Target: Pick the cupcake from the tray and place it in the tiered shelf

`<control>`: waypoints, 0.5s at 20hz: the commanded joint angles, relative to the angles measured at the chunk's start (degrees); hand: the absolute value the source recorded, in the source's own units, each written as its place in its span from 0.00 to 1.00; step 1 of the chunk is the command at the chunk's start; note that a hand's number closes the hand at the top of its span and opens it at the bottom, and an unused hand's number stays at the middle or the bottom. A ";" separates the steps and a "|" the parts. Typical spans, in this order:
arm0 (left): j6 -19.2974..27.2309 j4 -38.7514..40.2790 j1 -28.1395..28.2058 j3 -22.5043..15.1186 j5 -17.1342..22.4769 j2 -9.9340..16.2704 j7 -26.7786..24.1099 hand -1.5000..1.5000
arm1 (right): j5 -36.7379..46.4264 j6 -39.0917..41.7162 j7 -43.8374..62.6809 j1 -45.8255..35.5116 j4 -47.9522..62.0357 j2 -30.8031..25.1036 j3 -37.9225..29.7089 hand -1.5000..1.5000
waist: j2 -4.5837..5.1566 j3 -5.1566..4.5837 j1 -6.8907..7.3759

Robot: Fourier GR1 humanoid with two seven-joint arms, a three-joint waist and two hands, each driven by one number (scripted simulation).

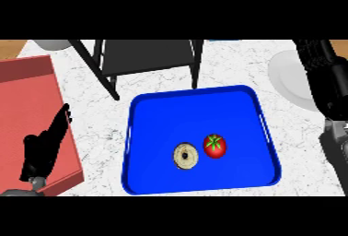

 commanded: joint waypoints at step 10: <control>-2.06 2.15 3.19 2.53 8.63 -7.15 8.24 0.50 | 14.69 -8.63 17.58 18.58 -4.66 -5.08 2.51 1.00 | -0.08 -0.46 -0.64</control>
